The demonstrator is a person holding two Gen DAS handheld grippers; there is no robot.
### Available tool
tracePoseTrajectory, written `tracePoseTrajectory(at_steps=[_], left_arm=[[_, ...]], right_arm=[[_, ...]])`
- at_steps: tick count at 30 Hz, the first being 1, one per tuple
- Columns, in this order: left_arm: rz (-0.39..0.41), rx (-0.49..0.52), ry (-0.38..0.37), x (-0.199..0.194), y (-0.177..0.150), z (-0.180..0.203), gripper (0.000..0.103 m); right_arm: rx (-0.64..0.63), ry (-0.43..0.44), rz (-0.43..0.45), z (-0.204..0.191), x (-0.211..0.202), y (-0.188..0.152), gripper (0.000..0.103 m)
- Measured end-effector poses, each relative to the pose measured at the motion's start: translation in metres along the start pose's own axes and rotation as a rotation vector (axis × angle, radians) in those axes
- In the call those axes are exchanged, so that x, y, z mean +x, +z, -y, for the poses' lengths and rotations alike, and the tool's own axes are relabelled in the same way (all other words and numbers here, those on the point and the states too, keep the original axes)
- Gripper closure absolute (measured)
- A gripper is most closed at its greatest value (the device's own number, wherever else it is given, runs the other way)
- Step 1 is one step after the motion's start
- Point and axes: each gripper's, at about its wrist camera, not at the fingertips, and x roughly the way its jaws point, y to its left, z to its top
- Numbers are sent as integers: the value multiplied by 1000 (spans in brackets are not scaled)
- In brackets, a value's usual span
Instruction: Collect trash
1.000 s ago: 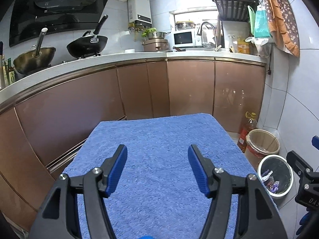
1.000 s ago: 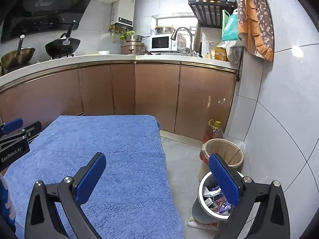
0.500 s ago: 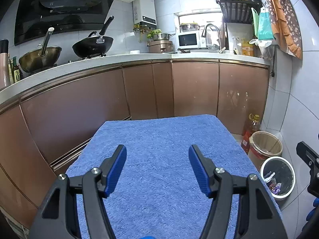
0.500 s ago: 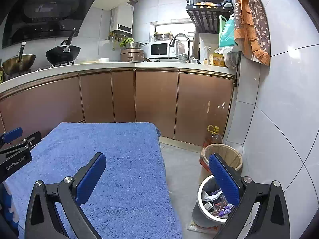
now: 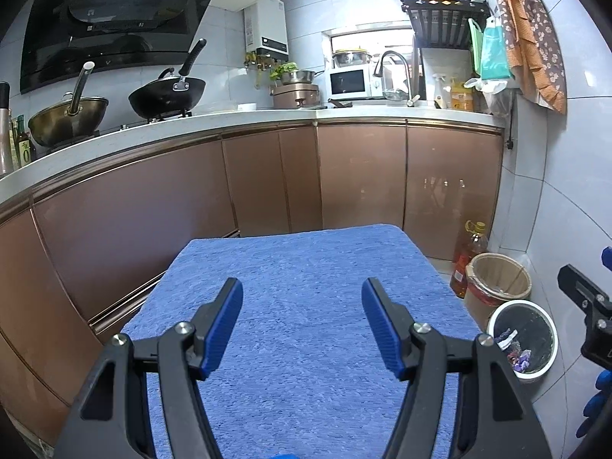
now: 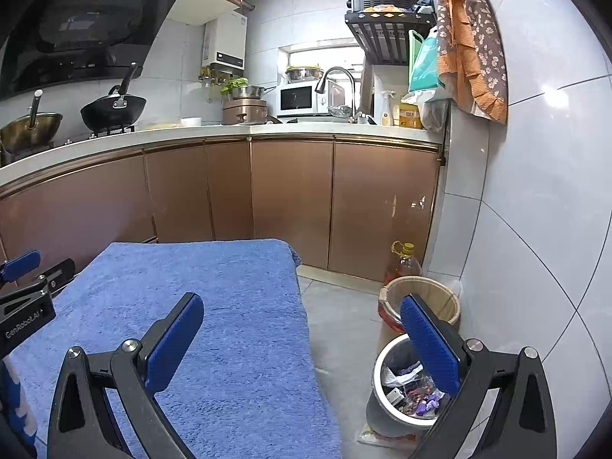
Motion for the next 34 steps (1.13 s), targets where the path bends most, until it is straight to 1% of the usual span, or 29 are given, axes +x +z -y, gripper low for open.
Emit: tracePoseTrajectory(at_steps=[9,18,34], left_arm=[[14,19,-16,-4,1,12,40],[37,30,-19,-9,3,18,40],[31,33,-31,-12,4,22,39]], right_arm=[[17,-24,-19,13,1,-7,0],[20,-29,-17,14,-1,-8,0],[20,-43,-13,15,-5,-6,0]])
